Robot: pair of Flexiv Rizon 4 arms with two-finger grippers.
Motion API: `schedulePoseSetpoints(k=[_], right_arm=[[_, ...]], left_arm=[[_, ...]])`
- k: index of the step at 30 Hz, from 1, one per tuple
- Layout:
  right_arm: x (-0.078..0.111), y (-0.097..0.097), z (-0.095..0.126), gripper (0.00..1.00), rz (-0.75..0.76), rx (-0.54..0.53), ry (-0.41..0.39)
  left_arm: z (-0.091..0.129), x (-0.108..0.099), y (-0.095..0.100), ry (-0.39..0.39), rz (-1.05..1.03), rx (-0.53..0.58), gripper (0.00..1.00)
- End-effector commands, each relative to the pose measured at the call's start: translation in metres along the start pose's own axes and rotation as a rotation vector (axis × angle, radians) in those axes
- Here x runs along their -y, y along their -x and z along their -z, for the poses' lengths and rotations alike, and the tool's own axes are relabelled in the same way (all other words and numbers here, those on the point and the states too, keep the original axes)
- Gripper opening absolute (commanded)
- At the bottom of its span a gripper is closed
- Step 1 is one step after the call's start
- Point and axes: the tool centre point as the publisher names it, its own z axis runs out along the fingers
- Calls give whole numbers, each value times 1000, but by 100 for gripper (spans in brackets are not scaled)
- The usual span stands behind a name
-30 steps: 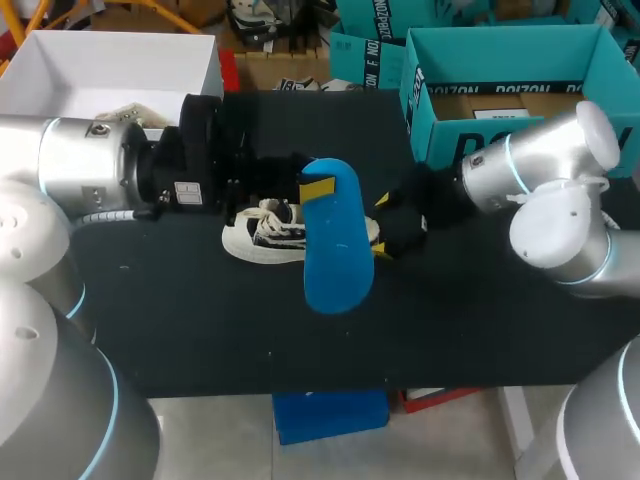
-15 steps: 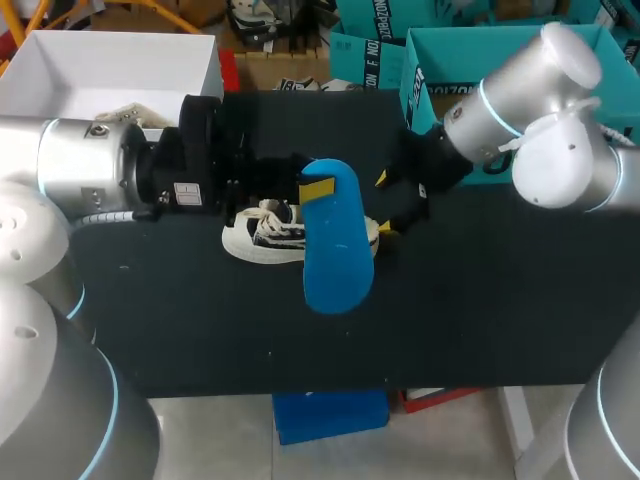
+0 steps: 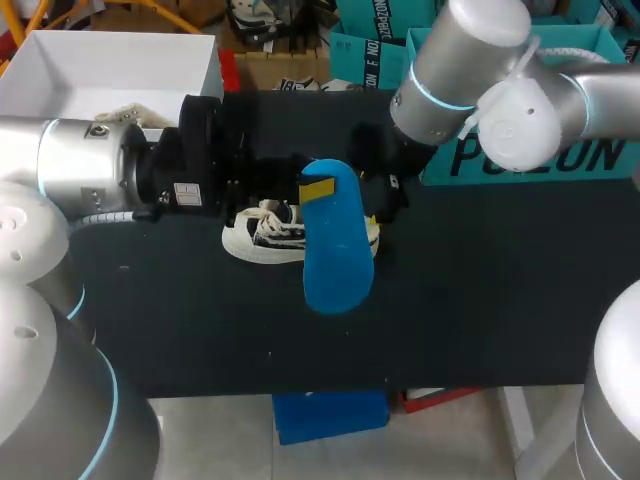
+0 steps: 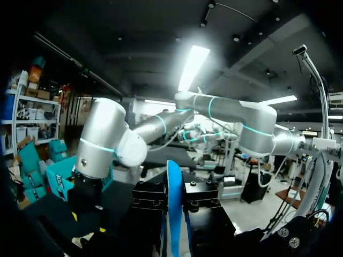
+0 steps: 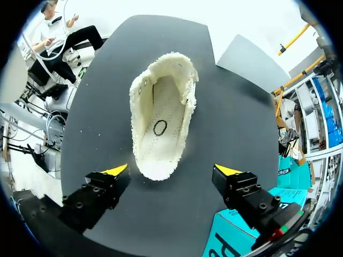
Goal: Take the shoe out of the shoebox, open the shoe tongue, remove and reinsert the insole, then place the shoe into the shoebox
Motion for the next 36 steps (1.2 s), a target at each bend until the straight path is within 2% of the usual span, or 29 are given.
schedulePoseSetpoints(k=[1,11,19,28,36], right_arm=[[-9,3,-3,100,12,-2,-421],[-14,11,-10,100,39,-51,-484],[-10,14,-15,100,31,-103,-483],[-6,11,-15,100,21,-113,-475],[1,8,-3,100,-30,-107,-367]], left_arm=[[-2,-1,-1,-1,-1,6,0],[-2,-1,-1,-1,-1,6,0],[-2,-1,-1,-1,-1,6,0],[-2,-1,-1,-1,-1,6,0],[-2,-1,-1,-1,-1,6,0]])
